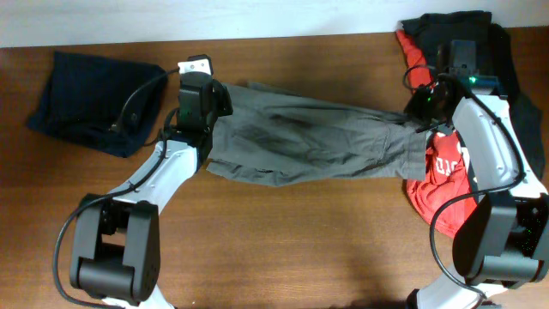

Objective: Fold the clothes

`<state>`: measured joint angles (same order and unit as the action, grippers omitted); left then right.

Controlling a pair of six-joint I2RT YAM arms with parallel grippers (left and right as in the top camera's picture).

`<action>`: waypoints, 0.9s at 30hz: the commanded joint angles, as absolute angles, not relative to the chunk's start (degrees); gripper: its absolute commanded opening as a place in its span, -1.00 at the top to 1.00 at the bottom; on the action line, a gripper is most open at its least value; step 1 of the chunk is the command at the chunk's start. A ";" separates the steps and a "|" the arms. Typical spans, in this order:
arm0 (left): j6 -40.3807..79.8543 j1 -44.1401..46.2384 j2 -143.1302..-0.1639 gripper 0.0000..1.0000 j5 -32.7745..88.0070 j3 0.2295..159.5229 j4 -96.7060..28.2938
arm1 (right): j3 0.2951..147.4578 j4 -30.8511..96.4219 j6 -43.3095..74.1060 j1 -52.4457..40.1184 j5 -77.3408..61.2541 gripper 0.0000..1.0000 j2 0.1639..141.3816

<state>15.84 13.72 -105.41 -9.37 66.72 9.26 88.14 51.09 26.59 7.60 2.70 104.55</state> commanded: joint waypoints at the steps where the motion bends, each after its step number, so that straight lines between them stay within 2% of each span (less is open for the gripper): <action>1: 15.81 13.52 -106.76 -0.98 -12.21 68.16 10.70 | 87.90 49.06 26.35 9.08 7.14 -0.31 106.30; 2: 15.81 13.50 -106.76 -0.98 -12.21 68.16 10.98 | 87.90 48.58 26.33 9.08 7.31 -0.57 106.45; 3: 15.79 13.50 -106.76 -0.98 -12.21 68.16 11.16 | 87.90 48.25 26.35 9.08 7.35 -0.73 106.45; 4: 15.79 13.50 -106.76 -0.98 -12.19 68.16 11.35 | 87.92 48.12 26.35 9.08 7.33 -0.84 106.45; 6: 15.79 13.50 -106.76 -0.98 -12.19 68.18 11.51 | 87.99 48.21 26.33 9.08 7.20 -0.92 106.45; 14: 15.77 13.52 -106.69 -0.98 -10.02 68.23 9.34 | 90.08 56.38 22.55 9.06 4.69 -0.88 106.13; 22: 15.79 13.52 -106.69 -0.98 -10.02 68.38 7.88 | 105.23 69.73 17.06 8.78 0.19 -0.87 105.25; 25: 15.77 13.52 -106.69 -0.98 -10.02 68.38 7.01 | 106.67 71.18 15.29 7.29 -1.76 -0.79 105.25; 27: 15.77 13.52 -106.69 -0.98 -10.02 68.38 6.48 | 106.19 71.59 15.22 5.82 -1.61 -0.65 105.41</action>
<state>16.03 13.72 -106.32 -10.52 67.09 7.01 105.97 70.72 17.50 8.12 0.51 105.69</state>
